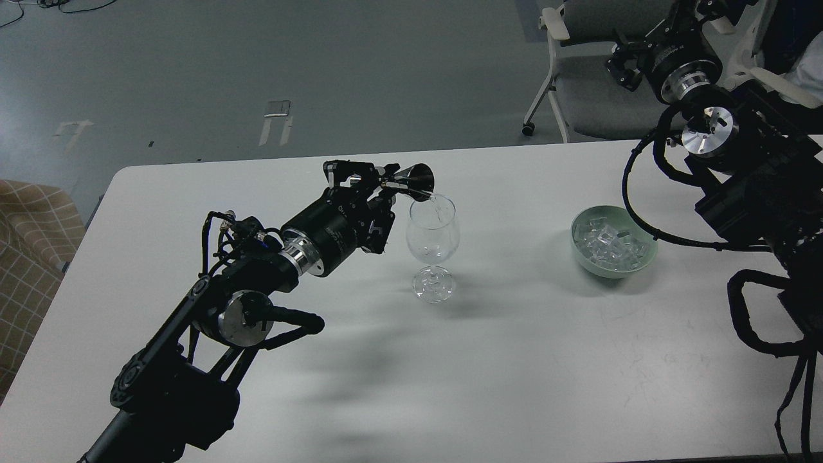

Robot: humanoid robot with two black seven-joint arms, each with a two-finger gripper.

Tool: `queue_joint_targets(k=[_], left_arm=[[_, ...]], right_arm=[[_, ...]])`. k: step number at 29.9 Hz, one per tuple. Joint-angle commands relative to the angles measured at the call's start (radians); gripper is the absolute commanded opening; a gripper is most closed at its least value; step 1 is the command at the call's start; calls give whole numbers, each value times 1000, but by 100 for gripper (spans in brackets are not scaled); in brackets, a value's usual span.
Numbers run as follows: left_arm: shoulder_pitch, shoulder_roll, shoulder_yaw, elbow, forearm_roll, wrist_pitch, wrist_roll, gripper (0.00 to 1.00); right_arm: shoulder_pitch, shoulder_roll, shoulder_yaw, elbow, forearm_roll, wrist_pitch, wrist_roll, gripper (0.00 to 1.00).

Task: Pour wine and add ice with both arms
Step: 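Tilt the jigger above the glass rim to pour with the left gripper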

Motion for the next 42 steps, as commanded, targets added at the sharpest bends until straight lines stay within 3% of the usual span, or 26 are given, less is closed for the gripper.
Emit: queue_joint_targets(k=[1,42], left_arm=[[-3,5,-1,7,4,0,-1,0],[-33,13,28,4,283,0,5,0]], right_arm=[[0,1,2,2,0,1,0,100],[2,-2,2,0,0,1,-1,100]])
